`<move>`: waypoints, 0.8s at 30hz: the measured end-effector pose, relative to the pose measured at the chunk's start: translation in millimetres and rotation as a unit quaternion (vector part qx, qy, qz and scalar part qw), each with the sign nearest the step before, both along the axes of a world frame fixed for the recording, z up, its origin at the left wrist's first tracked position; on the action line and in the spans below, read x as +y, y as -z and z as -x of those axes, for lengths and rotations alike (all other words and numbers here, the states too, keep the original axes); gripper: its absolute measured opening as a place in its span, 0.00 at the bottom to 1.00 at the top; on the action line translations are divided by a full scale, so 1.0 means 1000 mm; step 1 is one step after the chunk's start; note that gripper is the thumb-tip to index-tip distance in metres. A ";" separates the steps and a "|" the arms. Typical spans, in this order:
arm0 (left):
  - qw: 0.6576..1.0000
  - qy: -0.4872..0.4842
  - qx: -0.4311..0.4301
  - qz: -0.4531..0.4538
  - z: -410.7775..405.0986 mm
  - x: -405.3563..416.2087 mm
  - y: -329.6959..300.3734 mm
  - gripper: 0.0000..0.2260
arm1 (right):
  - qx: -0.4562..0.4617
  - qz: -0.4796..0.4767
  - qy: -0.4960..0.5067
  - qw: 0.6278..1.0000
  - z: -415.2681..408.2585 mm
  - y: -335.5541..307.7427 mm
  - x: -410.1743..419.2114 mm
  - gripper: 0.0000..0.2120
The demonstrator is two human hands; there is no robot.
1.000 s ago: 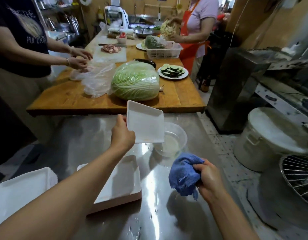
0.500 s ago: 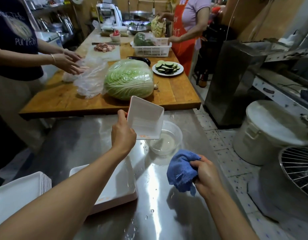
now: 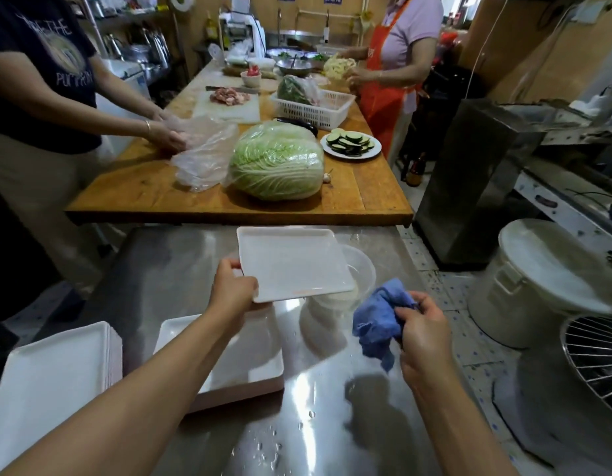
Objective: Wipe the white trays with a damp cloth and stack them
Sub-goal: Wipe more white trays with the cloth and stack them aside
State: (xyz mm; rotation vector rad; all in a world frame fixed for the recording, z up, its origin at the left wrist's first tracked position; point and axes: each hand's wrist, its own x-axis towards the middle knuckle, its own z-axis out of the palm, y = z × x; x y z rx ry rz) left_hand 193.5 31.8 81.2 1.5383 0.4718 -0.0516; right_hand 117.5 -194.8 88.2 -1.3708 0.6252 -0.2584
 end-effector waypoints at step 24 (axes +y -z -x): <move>0.986 -0.016 -0.038 0.162 0.102 0.080 -0.031 0.09 | -0.099 0.541 -0.299 0.780 0.011 -0.021 0.124 0.14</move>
